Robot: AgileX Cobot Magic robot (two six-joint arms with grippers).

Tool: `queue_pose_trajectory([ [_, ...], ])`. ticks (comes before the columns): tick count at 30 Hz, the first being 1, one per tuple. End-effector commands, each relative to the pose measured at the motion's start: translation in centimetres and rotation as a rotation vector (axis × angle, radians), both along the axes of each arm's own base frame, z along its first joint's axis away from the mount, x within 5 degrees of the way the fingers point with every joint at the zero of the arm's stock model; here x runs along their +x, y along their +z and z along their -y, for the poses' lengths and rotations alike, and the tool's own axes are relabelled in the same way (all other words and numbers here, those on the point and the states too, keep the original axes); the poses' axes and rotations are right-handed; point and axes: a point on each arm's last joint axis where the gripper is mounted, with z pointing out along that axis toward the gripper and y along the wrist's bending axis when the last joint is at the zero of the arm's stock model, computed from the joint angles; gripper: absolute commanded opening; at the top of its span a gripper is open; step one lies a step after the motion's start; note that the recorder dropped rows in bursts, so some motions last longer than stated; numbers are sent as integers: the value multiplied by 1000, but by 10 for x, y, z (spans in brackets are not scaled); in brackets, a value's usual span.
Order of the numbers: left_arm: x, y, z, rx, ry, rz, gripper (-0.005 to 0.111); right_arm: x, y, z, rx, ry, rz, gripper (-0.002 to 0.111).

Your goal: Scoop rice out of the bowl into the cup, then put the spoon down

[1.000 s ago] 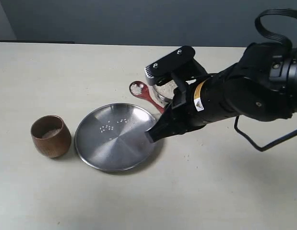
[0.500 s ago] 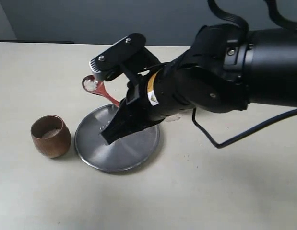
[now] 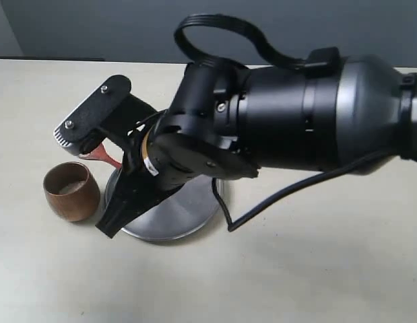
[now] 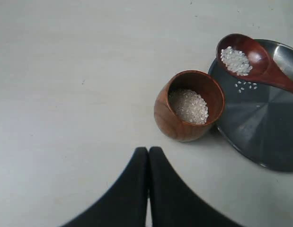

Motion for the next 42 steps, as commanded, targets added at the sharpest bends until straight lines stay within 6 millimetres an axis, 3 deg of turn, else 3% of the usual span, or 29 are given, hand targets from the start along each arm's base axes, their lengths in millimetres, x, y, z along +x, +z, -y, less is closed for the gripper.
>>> queue_pose_trajectory([
  [1, 1, 0, 0, 2, -1, 6, 0, -1, -2, -6, -61, 44, 52, -1],
  [18, 1, 0, 0, 2, -1, 6, 0, -16, -12, -24, -220, 247, 266, -1],
  [28, 1, 0, 0, 2, -1, 6, 0, -13, -9, -24, -294, 299, 377, -1],
  [42, 1, 0, 0, 2, -1, 6, 0, -9, -24, -29, -388, 351, 442, -1],
])
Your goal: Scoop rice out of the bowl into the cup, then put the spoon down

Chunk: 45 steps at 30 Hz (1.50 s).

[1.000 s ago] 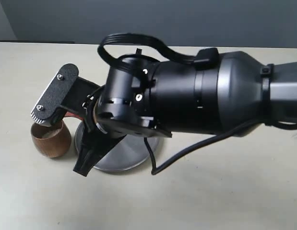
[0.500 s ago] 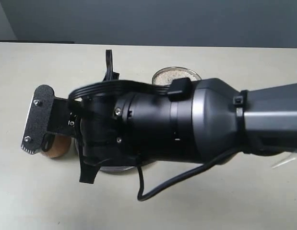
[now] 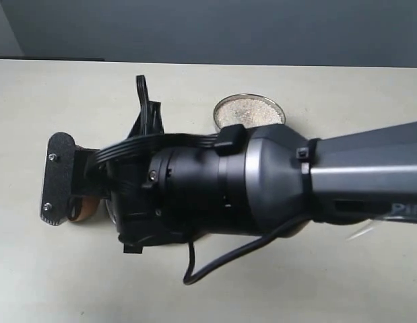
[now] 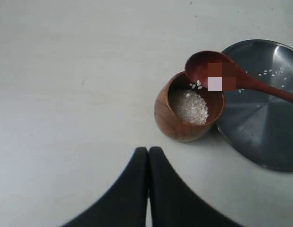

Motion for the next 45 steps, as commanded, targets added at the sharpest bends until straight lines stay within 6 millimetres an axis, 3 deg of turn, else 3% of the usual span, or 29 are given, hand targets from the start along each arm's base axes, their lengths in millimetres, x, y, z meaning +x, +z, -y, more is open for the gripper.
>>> queue_pose_trajectory([
  [1, 1, 0, 0, 3, -3, 6, 0, -1, 2, -3, -26, 33, 51, -1],
  [6, 1, 0, 0, 3, -3, 6, 0, -7, 3, -6, -32, 49, 67, -1],
  [10, 1, 0, 0, 3, -3, 6, 0, -4, 3, -4, 88, -94, 16, -1],
  [18, 1, 0, 0, 3, -3, 6, 0, 27, 0, 16, 398, -532, -156, -1],
  [26, 1, 0, 0, 3, -3, 6, 0, 53, -10, 27, 583, -704, -389, -1],
  [38, 1, 0, 0, 3, -3, 6, 0, 56, -75, 19, 458, -766, -451, -1],
  [45, 1, 0, 0, 3, -3, 6, 0, 55, -84, 21, 435, -815, -472, -1],
])
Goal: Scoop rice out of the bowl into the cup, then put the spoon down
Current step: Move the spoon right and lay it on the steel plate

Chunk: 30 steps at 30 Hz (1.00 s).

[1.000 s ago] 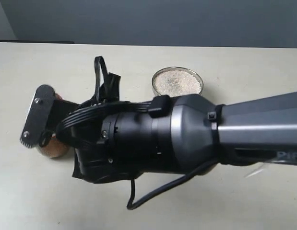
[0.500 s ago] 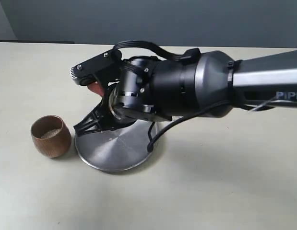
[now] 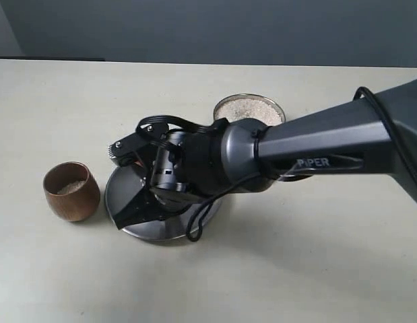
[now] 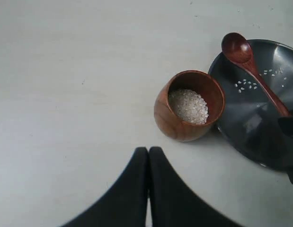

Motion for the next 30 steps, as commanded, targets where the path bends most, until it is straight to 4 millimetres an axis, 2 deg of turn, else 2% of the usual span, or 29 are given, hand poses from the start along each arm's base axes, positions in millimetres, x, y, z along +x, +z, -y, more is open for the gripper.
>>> queue_pose_trajectory([
  [1, 1, 0, 0, 3, -3, 6, 0, 1, -1, 4, -19, -41, -25, -1],
  [16, 1, 0, 0, 3, -3, 6, 0, -4, -2, 5, -35, -54, -70, -1],
  [18, 1, 0, 0, 3, -3, 6, 0, -4, 0, 5, -36, -51, -72, 4],
  [24, 1, 0, 0, 3, -3, 6, 0, -3, 13, 8, -46, -25, -33, 35],
  [26, 1, 0, 0, 3, -3, 6, 0, -2, 24, 9, -37, -11, -5, 39],
  [30, 1, 0, 0, 3, -3, 6, 0, -2, 50, 13, -24, 8, 61, 40],
])
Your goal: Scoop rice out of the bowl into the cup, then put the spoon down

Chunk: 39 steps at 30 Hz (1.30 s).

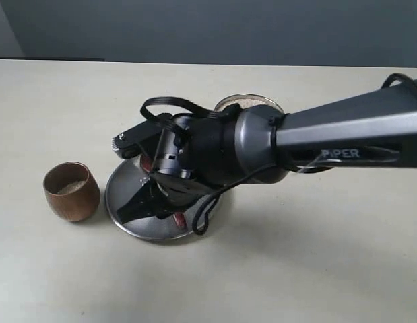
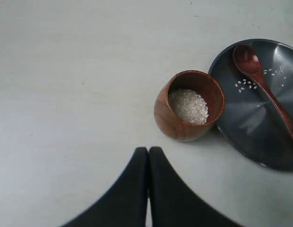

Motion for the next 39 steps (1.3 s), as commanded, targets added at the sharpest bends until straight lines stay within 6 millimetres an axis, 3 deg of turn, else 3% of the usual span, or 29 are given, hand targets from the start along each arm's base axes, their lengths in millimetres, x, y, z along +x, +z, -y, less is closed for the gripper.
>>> queue_pose_trajectory([
  [1, 1, 0, 0, 2, -1, 6, 0, 2, 36, 8, 1, 29, 94, 40],
  [4, 1, 0, 0, 2, -1, 6, 0, 3, 62, 19, -42, 34, 167, 31],
  [8, 1, 0, 0, 2, -1, 6, 0, 2, 98, 35, -78, 41, 280, 0],
  [17, 1, 0, 0, 2, -1, 6, 0, 2, 140, 89, -21, -51, 358, 0],
  [25, 1, 0, 0, 2, -1, 6, 0, -18, 139, 148, -4, -127, 382, 0],
  [31, 1, 0, 0, 2, -1, 6, 0, -49, 127, 192, -2, -189, 455, 0],
  [39, 1, 0, 0, 2, -1, 6, 0, -74, 118, 226, -11, -281, 452, 0],
])
